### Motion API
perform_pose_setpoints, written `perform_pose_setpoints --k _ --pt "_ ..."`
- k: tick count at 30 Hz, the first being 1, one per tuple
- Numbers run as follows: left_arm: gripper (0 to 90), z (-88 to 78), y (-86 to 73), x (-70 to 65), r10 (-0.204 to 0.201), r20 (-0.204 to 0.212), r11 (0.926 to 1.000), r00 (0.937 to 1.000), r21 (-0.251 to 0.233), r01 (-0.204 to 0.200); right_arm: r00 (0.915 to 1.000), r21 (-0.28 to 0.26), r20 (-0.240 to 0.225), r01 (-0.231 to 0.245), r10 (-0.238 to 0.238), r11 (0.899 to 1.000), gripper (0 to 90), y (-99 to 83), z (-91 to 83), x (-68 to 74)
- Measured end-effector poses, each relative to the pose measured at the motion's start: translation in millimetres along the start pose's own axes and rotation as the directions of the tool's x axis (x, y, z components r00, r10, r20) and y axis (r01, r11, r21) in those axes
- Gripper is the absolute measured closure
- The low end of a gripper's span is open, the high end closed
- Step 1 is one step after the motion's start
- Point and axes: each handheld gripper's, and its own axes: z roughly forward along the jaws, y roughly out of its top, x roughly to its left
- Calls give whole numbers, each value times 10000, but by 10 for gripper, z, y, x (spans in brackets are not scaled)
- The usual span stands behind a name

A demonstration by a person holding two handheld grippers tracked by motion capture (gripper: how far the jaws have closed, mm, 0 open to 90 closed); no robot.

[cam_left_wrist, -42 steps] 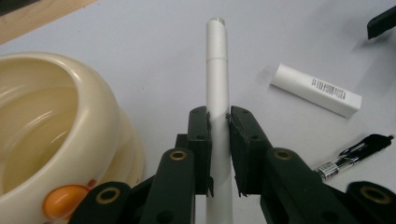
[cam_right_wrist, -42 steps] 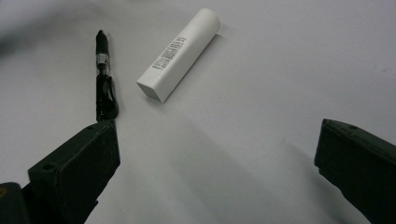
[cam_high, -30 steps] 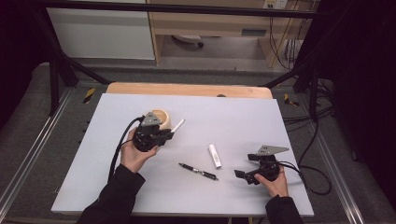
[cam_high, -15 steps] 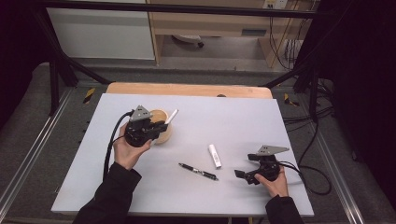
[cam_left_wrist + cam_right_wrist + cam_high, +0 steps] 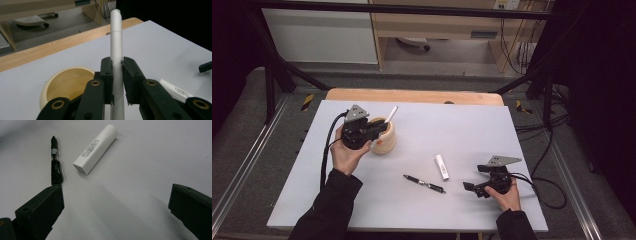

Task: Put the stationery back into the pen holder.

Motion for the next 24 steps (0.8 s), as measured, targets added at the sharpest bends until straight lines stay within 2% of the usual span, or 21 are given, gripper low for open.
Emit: perform_pose_setpoints --k 8,15,24 --pt "787 5 92 87 -261 -297 9984 9992 -513 245 10000 -24 4 -1 1 10000 8 1 -1 0" --pt "787 65 130 185 -477 -608 9962 9970 -756 431 10000 -2 19 21 -21 10000 8 1 -1 -3" --pt "786 204 97 291 -585 -931 9956 9939 -781 513 10000 8 6 7 -7 10000 8 0 -1 -1"
